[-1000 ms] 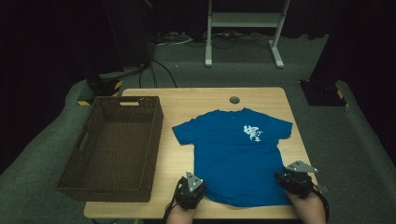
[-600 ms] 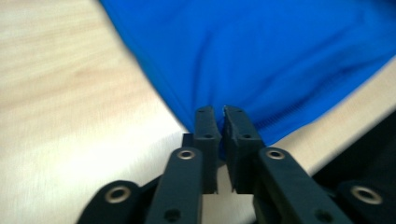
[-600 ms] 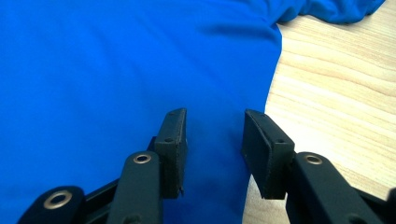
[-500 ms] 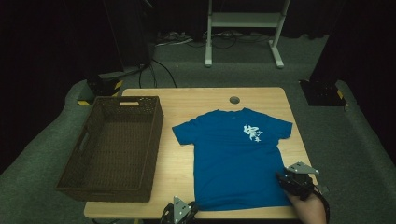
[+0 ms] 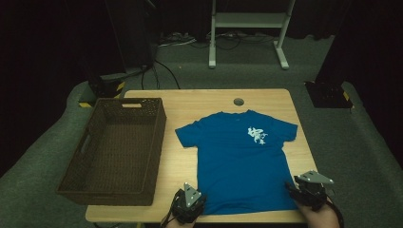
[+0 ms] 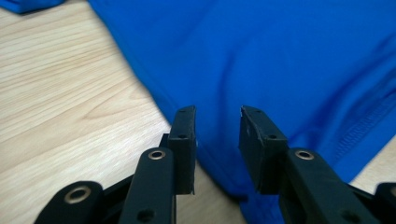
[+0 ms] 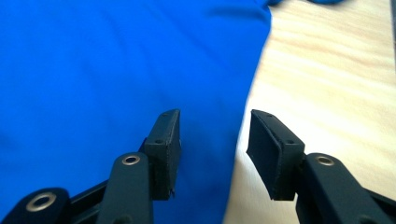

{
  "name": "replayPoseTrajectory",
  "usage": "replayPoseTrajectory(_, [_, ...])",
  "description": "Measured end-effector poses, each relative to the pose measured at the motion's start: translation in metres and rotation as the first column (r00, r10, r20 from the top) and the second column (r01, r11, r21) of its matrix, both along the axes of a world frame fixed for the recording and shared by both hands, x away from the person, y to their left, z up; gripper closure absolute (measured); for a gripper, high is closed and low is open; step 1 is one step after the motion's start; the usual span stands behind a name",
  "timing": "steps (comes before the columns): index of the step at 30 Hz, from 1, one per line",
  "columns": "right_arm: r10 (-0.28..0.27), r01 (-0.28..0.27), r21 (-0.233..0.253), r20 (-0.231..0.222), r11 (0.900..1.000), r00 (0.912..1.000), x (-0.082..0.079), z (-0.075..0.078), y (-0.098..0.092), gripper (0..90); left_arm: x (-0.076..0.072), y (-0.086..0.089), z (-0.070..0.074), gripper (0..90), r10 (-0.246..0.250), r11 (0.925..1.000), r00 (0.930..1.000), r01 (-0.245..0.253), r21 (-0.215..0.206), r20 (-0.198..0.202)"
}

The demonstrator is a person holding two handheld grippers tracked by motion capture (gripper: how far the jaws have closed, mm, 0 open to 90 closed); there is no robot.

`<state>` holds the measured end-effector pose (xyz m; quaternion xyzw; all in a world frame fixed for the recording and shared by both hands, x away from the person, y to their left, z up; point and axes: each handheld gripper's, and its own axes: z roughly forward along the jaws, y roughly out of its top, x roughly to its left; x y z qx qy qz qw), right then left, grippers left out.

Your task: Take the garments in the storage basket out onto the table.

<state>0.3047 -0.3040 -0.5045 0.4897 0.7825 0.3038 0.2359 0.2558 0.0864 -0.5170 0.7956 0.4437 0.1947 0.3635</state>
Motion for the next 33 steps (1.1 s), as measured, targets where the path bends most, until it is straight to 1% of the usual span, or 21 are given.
replayPoseTrajectory(1, [0.000,0.000,0.011,0.002,1.000,1.0000,-0.006,0.001,-0.003,53.5,0.000,-0.002,-0.001,66.6,-0.007,1.0000,1.0000,0.007,0.006,-0.002])
replayPoseTrajectory(2, [0.004,-0.004,0.018,0.000,1.000,1.0000,-0.011,0.002,-0.005,53.3,0.000,-0.004,-0.002,66.5,-0.015,0.9996,0.9999,0.015,0.024,0.002])
replayPoseTrajectory(4, [0.014,-0.014,0.016,-0.017,1.000,0.9998,-0.021,0.001,-0.007,53.1,-0.001,-0.006,-0.004,66.6,-0.020,0.9989,0.9997,0.020,0.043,0.014])
replayPoseTrajectory(6, [0.014,-0.014,0.010,-0.048,1.000,0.9987,-0.027,-0.004,-0.009,54.0,-0.002,-0.006,-0.005,66.8,-0.018,0.9990,0.9996,0.017,0.041,0.021])
replayPoseTrajectory(8, [0.005,-0.004,0.012,-0.051,1.000,0.9987,-0.029,-0.006,-0.014,55.5,-0.001,-0.005,-0.005,67.2,-0.016,0.9982,0.9993,0.014,0.058,0.035])
replayPoseTrajectory(9, [-0.013,0.013,0.001,-0.055,1.000,0.9984,-0.029,-0.005,-0.015,56.5,0.001,-0.004,-0.005,67.6,-0.010,0.9971,0.9989,0.006,0.076,0.045])
replayPoseTrajectory(10, [-0.034,0.033,-0.020,-0.049,0.999,0.9982,-0.027,-0.005,-0.017,56.6,0.002,-0.004,-0.005,68.2,-0.001,0.9970,0.9988,-0.002,0.078,0.048])
replayPoseTrajectory(11, [-0.043,0.043,-0.020,-0.046,0.999,0.9980,-0.026,-0.005,-0.019,56.6,0.005,-0.002,-0.005,68.5,0.003,0.9968,0.9988,-0.007,0.080,0.048])
replayPoseTrajectory(12, [-0.045,0.045,-0.004,-0.049,0.999,0.9977,-0.024,-0.005,-0.022,56.5,0.006,-0.002,-0.005,68.5,0.009,0.9969,0.9989,-0.013,0.078,0.047])
replayPoseTrajectory(13, [-0.046,0.046,-0.002,-0.048,0.999,0.9978,-0.023,-0.006,-0.022,56.5,0.007,-0.001,-0.005,68.5,0.011,0.9969,0.9989,-0.014,0.077,0.045])
replayPoseTrajectory(16, [-0.047,0.047,-0.015,-0.041,0.999,0.9980,-0.025,-0.005,-0.021,56.4,0.006,-0.001,-0.005,68.5,0.017,0.9968,0.9988,-0.020,0.077,0.045])
replayPoseTrajectory(18, [-0.044,0.044,-0.015,-0.042,0.999,0.9981,-0.026,-0.005,-0.020,54.8,0.005,0.000,-0.004,66.5,0.020,0.9976,0.9989,-0.023,0.066,0.042])
replayPoseTrajectory(20, [-0.045,0.045,-0.012,-0.040,0.999,0.9982,-0.027,-0.005,-0.019,53.5,0.004,0.001,-0.002,62.2,0.029,0.9988,0.9986,-0.031,0.039,0.044])
replayPoseTrajectory(22, [-0.035,0.035,-0.002,-0.024,0.999,0.9991,-0.027,-0.003,-0.017,52.9,0.007,0.002,0.000,59.5,0.028,0.9995,0.9986,-0.028,0.016,0.044])
replayPoseTrajectory(23, [-0.028,0.028,0.005,-0.017,1.000,0.9995,-0.025,-0.002,-0.015,52.5,0.009,0.002,0.001,57.8,0.024,0.9997,0.9987,-0.025,0.009,0.046])
replayPoseTrajectory(25, [-0.010,0.010,0.000,-0.017,1.000,0.9998,-0.020,0.000,-0.009,52.4,0.016,0.002,0.003,54.5,0.027,0.9996,0.9988,-0.027,-0.001,0.042])
replayPoseTrajectory(27, [0.003,-0.003,-0.004,-0.013,1.000,0.9999,-0.012,0.002,-0.002,53.7,0.025,0.001,0.004,54.2,0.035,0.9994,0.9984,-0.035,-0.007,0.045])
replayPoseTrajectory(29, [0.014,-0.014,-0.008,-0.011,1.000,0.9998,-0.002,0.004,0.005,54.4,0.034,-0.001,0.005,53.7,0.032,0.9995,0.9987,-0.032,0.002,0.041])
replayPoseTrajectory(31, [0.021,-0.021,-0.006,-0.007,1.000,0.9998,0.010,0.005,0.011,55.5,0.042,-0.004,0.005,51.8,0.017,0.9999,0.9993,-0.017,0.000,0.032])
replayPoseTrajectory(32, [0.018,-0.018,-0.001,-0.015,1.000,0.9997,0.017,0.005,0.013,55.2,0.046,-0.004,0.005,50.2,0.017,0.9998,0.9994,-0.017,0.005,0.032])
replayPoseTrajectory(33, [0.016,-0.016,0.011,-0.020,1.000,0.9997,0.023,0.005,0.015,54.9,0.048,-0.005,0.006,50.0,0.025,0.9997,0.9991,-0.025,-0.006,0.034])
